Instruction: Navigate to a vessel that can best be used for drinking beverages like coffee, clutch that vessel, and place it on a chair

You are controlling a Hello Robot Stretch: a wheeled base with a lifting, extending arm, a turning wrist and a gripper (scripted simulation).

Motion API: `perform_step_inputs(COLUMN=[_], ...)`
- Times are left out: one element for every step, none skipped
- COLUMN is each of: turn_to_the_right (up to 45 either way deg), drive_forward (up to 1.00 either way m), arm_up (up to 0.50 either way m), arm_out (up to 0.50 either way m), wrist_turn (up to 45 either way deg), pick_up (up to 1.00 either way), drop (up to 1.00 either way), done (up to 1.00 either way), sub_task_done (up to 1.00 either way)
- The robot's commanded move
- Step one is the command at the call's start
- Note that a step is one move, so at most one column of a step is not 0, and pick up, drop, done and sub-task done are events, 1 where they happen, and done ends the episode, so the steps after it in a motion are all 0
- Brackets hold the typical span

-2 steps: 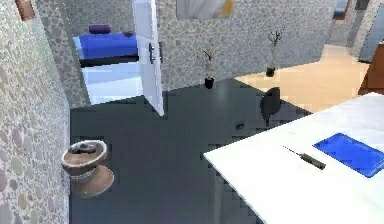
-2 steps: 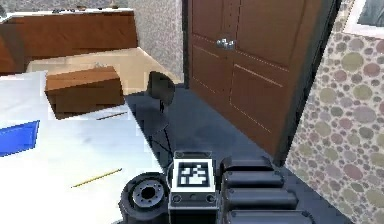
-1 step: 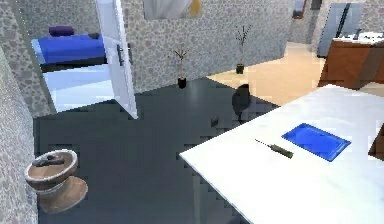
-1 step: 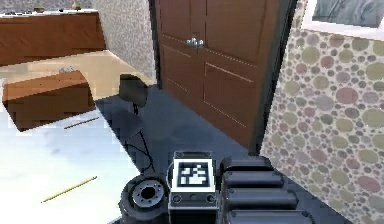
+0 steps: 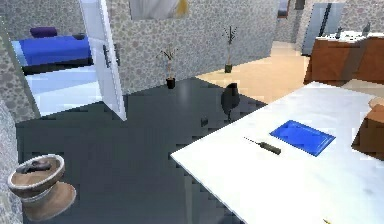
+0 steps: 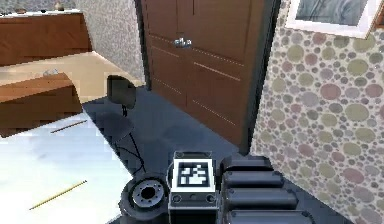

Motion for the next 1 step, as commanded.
perform_step_inputs(turn_to_the_right=[-15.0], drive_forward=[0.0], arm_up=[0.0], arm_out=[0.0], wrist_turn=[0.0], pick_up=[0.0], drop=[0.0], done=[0.0], sub_task_done=[0.0])
